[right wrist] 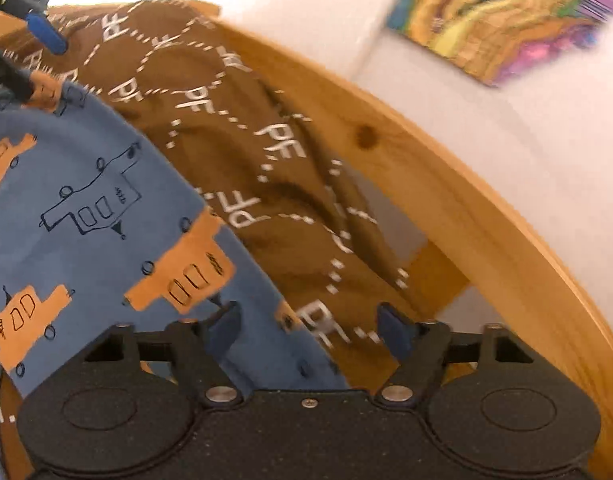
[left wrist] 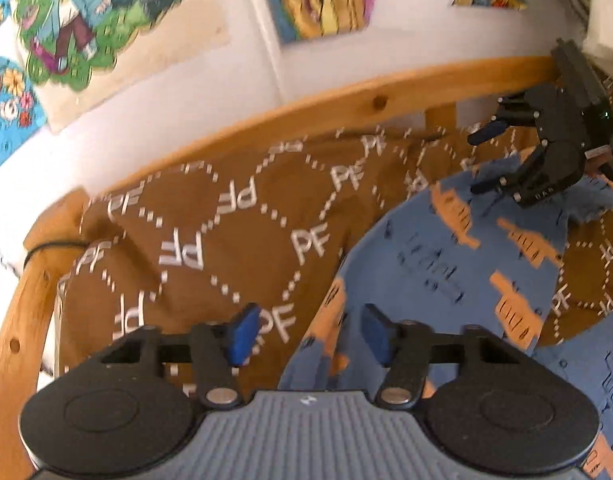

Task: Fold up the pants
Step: 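Lift the cuffs with both grippers and fold the legs toward the waistband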

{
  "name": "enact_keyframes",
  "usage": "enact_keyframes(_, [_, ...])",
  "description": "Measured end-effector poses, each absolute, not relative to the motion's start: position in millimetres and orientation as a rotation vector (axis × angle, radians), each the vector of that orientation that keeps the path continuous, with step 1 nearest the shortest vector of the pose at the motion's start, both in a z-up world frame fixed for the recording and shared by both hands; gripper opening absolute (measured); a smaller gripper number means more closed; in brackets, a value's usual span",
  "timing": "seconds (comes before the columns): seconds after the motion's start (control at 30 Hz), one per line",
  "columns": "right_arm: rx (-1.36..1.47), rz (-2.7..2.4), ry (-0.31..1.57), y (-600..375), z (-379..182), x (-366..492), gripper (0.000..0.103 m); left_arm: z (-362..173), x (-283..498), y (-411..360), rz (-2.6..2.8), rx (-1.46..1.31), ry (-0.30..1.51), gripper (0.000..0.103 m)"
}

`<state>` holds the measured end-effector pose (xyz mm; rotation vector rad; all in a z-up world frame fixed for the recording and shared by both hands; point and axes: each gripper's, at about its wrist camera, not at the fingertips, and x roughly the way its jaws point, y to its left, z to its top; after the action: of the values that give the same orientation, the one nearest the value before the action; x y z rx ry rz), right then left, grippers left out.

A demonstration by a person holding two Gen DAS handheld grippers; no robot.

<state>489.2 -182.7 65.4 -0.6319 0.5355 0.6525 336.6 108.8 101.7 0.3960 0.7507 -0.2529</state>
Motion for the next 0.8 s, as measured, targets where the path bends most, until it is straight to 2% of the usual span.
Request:
enact_keyframes(0.03, [-0.639, 0.664, 0.536, -177, 64, 489, 0.058, 100, 335, 110, -0.249, 0.401, 0.76, 0.056])
enact_keyframes(0.07, [-0.638, 0.685, 0.544, -170, 63, 491, 0.056, 98, 335, 110, -0.246, 0.408, 0.765, 0.053])
enact_keyframes(0.17, [-0.637, 0.725, 0.563, -156, 61, 494, 0.051, 93, 335, 110, -0.24, 0.433, 0.79, 0.037])
enact_keyframes(0.2, [-0.645, 0.725, 0.576, -151, 58, 494, 0.038, 92, 335, 110, -0.236, 0.441, 0.796, 0.028])
enact_keyframes(0.23, [-0.66, 0.717, 0.59, -148, 55, 494, 0.022, 90, 333, 108, -0.22, 0.453, 0.799, 0.016])
enact_keyframes(0.33, [-0.697, 0.69, 0.582, -142, 51, 486, 0.001, 89, 332, 106, -0.196, 0.462, 0.8, 0.005])
enact_keyframes(0.53, [-0.652, 0.657, 0.489, -162, 71, 435, 0.0, 93, 307, 94, -0.172, 0.58, 0.696, 0.003])
enact_keyframes(0.8, [-0.672, 0.658, 0.34, -211, 92, 312, 0.0, 102, 237, 71, -0.181, 0.804, 0.548, 0.003])
